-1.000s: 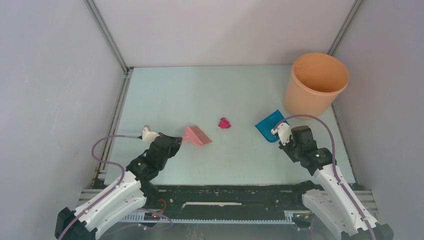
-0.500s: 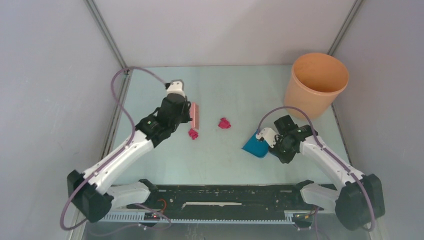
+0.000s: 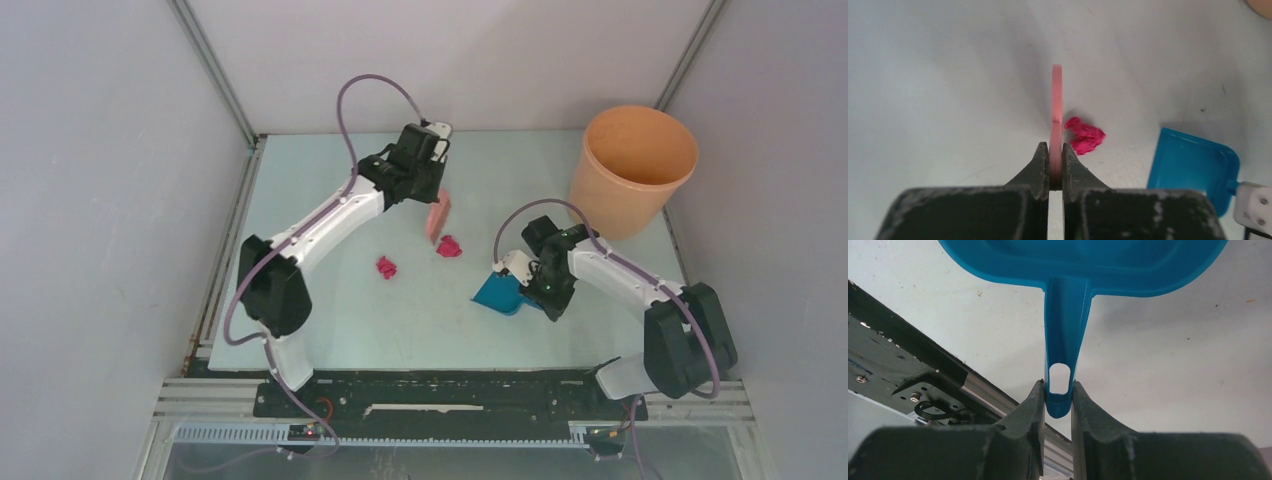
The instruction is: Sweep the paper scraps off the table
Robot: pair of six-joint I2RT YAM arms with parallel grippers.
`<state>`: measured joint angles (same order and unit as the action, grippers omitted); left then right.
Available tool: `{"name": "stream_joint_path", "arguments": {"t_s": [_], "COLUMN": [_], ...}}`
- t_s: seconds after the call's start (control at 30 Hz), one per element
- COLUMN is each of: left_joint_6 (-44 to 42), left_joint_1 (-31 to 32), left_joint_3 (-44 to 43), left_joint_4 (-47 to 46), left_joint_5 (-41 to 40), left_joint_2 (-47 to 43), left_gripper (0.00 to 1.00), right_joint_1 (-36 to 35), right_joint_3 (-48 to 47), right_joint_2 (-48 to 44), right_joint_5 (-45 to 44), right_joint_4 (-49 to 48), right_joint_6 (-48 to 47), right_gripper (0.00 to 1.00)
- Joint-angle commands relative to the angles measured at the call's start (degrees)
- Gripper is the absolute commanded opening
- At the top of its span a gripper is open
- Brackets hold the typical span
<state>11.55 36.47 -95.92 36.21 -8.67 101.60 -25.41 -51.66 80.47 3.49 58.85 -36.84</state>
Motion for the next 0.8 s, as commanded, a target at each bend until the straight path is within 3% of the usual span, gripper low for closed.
{"name": "stream_joint_path", "arguments": {"t_s": [0.0,0.17,0.37,0.6,0.77], "left_joint_6": [1.5,5.7,13.9,14.3,8.9], "left_joint_1": [0.3,2.7,5.6,6.4,6.3], "left_joint_3": [-5.6,-3.2,5.3,6.5,2.4], "left_joint_4": [4.4,1.4,-8.6,-7.2,4.0], "left_joint_5": [15.1,22.9,31.4,27.8,18.1], "left_joint_2": [5.7,6.2,-0.2,-7.5,-11.9], "left_gripper": [0.00,0.00,0.00,0.00,0.00], "right_joint_1": [-0.8,-0.8,-0.8,-0.9,-1.5], "right_joint_3": [-3.0,-3.2,-3.3,-0.9,2.7], "right_joint_2": [2.4,4.3,5.1,1.7,-1.2], "right_joint_5": [0.9,1.1,2.1,4.5,4.7], "right_joint_4": [-1.3,-3.2,-4.4,-5.4,-7.1], "right_joint_6": [2.2,3.6,4.7,5.4,5.7], "right_gripper": [0.00,0.00,0.00,0.00,0.00]}}
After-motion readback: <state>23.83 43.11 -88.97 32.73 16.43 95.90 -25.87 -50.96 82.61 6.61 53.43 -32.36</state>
